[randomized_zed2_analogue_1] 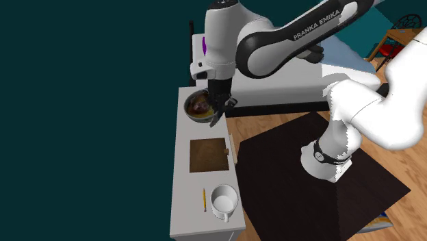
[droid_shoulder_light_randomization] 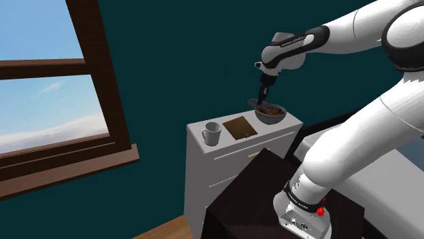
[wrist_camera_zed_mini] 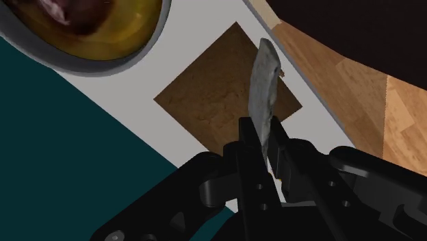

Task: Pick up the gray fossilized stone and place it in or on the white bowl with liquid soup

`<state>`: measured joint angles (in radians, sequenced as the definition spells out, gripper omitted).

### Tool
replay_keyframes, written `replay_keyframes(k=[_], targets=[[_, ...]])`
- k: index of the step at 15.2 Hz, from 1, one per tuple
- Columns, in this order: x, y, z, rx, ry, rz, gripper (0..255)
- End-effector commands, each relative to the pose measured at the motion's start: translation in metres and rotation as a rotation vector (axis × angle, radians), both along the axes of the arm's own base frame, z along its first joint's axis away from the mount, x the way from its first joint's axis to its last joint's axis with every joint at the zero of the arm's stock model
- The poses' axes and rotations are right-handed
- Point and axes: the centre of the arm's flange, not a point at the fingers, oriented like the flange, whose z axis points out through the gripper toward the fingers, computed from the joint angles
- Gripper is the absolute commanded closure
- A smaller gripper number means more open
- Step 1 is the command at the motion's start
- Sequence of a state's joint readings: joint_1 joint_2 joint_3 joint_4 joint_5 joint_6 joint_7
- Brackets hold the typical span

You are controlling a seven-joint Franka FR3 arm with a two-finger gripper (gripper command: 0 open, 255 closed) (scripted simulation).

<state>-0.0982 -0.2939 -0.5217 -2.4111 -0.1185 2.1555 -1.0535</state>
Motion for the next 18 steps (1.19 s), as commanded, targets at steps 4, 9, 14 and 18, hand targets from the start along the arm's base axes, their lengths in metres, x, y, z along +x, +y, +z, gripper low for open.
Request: replay_keyframes(k=[4, 9, 14, 18], targets=[[-0.013, -0.064, 0.003, 0.000, 0.000, 0.002, 255], [-0.025, -0.129, 0.006, 0.000, 0.000, 0.002, 255], [-0.037, -0.189, 0.004, 0.000, 0.000, 0.002, 255], [-0.037, -0.189, -0.018, 0.000, 0.000, 0.002, 255]])
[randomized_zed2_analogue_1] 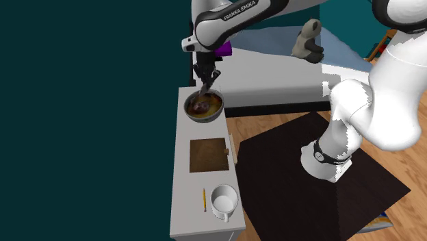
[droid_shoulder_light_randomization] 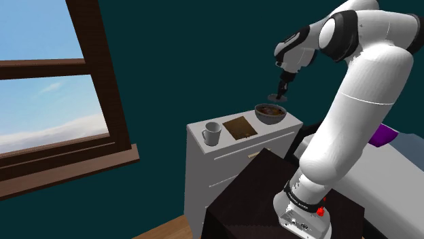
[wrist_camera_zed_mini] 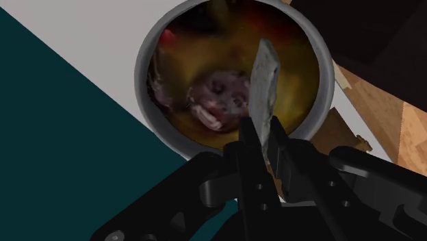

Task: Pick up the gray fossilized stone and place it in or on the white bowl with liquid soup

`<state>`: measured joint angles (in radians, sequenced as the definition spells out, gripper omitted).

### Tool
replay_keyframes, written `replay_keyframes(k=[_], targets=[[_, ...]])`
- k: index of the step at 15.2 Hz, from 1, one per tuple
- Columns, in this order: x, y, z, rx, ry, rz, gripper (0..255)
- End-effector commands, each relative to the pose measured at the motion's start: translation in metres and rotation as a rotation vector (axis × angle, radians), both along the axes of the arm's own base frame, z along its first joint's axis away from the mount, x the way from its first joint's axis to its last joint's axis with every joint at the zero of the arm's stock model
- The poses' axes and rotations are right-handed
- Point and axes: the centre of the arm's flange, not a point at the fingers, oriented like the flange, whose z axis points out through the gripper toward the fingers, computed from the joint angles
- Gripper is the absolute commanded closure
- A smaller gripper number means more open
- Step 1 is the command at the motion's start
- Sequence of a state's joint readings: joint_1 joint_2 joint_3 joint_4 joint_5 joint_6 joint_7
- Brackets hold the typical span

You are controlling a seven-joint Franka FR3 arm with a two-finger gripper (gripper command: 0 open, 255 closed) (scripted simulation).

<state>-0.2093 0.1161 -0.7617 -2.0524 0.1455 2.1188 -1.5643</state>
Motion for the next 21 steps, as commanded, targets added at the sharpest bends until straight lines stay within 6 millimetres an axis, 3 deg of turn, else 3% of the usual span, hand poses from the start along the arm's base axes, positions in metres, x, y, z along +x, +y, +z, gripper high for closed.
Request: replay_keyframes(k=[1, 11, 19, 20, 21], targets=[[-0.001, -0.001, -0.010, 0.000, 0.000, 0.000, 255], [-0.001, -0.001, -0.063, 0.000, 0.000, 0.000, 255], [-0.001, -0.001, -0.063, 0.000, 0.000, 0.000, 255], [-0.001, -0.001, -0.063, 0.000, 0.000, 0.000, 0], [-0.001, -0.001, -0.063, 0.000, 0.000, 0.000, 0]])
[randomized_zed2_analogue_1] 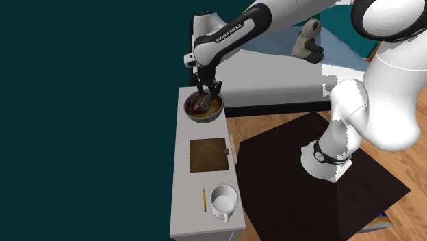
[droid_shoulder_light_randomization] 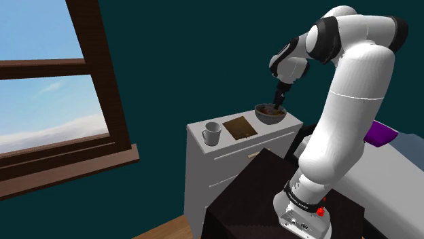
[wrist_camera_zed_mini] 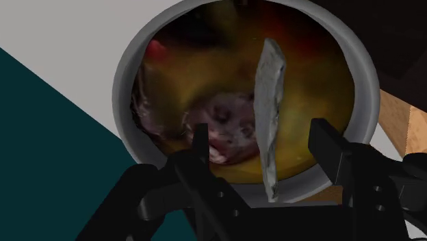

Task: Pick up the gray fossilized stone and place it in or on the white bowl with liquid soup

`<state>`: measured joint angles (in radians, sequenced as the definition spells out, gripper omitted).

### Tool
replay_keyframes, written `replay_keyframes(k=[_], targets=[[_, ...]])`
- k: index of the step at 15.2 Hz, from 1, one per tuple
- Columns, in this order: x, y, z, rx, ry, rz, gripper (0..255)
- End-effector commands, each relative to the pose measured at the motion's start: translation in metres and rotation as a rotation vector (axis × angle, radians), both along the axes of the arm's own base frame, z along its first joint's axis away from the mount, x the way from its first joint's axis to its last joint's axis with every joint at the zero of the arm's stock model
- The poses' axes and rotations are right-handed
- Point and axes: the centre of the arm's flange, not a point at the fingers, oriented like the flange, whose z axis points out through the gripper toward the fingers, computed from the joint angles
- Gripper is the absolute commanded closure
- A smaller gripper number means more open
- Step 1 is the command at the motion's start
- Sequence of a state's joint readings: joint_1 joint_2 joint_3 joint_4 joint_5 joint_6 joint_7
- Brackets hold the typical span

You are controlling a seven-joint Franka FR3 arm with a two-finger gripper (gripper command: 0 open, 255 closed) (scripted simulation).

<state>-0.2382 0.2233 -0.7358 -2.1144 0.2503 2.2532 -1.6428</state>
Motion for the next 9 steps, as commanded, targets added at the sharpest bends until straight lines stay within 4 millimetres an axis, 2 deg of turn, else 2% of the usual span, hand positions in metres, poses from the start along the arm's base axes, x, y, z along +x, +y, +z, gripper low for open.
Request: replay_keyframes(k=[1, 4, 8, 9], targets=[[0.000, 0.000, 0.000, 0.000, 0.000, 0.000, 0], [0.000, 0.000, 0.000, 0.000, 0.000, 0.000, 0], [-0.001, -0.002, 0.050, 0.000, 0.000, 0.000, 0], [-0.001, -0.002, 0.050, 0.000, 0.000, 0.000, 0]])
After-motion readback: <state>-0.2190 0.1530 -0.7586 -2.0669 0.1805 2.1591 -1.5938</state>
